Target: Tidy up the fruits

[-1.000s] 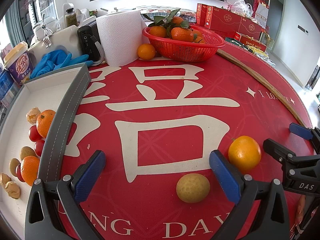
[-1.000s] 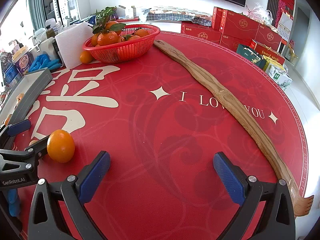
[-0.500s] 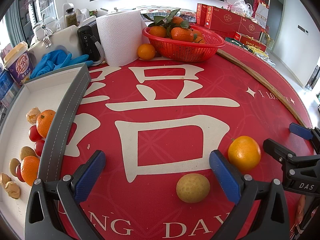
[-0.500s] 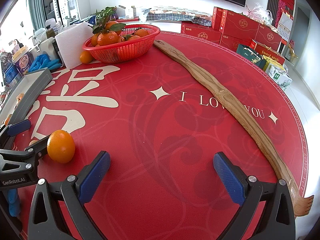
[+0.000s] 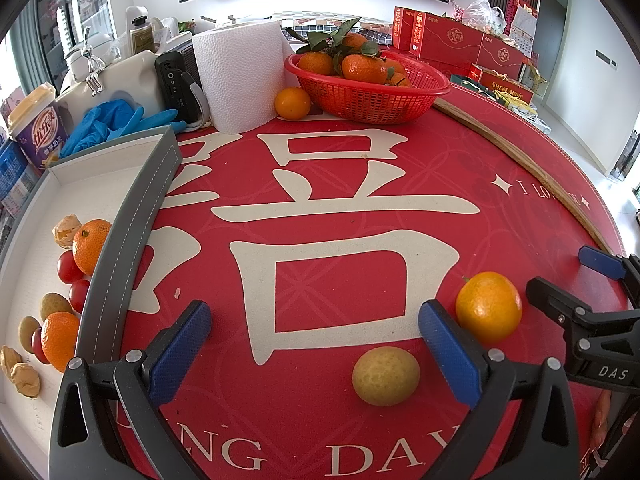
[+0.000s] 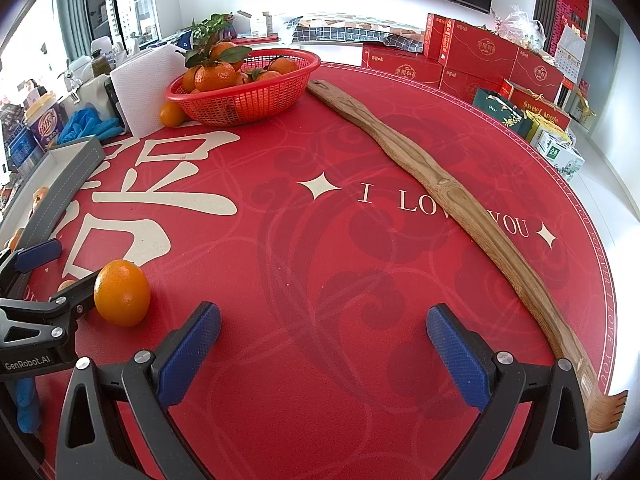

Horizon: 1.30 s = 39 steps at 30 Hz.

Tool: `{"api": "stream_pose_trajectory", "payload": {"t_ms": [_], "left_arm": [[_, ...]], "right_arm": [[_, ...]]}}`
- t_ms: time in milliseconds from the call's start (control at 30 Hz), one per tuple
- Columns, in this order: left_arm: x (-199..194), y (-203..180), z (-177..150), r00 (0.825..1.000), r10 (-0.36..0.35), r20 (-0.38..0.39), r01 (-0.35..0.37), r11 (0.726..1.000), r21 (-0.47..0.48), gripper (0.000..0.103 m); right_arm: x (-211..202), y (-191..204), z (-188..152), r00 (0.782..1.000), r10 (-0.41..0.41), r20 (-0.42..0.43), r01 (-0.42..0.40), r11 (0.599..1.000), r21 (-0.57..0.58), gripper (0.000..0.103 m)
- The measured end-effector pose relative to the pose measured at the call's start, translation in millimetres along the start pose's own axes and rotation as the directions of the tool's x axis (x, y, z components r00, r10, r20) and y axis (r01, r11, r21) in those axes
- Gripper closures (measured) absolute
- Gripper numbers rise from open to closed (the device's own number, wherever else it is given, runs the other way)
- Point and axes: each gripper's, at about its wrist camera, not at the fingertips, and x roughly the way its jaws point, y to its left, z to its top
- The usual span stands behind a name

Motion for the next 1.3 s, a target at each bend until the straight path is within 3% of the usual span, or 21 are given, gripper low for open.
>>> {"api": "stream_pose_trajectory", "payload": {"t_ms": [800, 1100, 1300], "left_arm": [[0, 0, 0, 1.0, -0.002, 0.002, 0.002, 1.0, 0.001, 0.0], [-18, -3, -20, 0.999, -0.052, 0.002, 0.052, 0.999, 0.016, 0.0], [-28, -13, -34, 1.0, -0.013, 0.006, 0.013, 0.999, 0.045, 0.005]], "right_arm": [[0, 0, 0, 1.0, 0.0, 0.0, 0.0, 1.0, 0.0, 0.0], [-1, 0, -1, 1.0, 0.0, 0.001, 0.0, 1.0, 0.0, 0.0], [0, 0, 0, 1.0, 0.0, 0.001, 0.0, 1.0, 0.0, 0.0]]}}
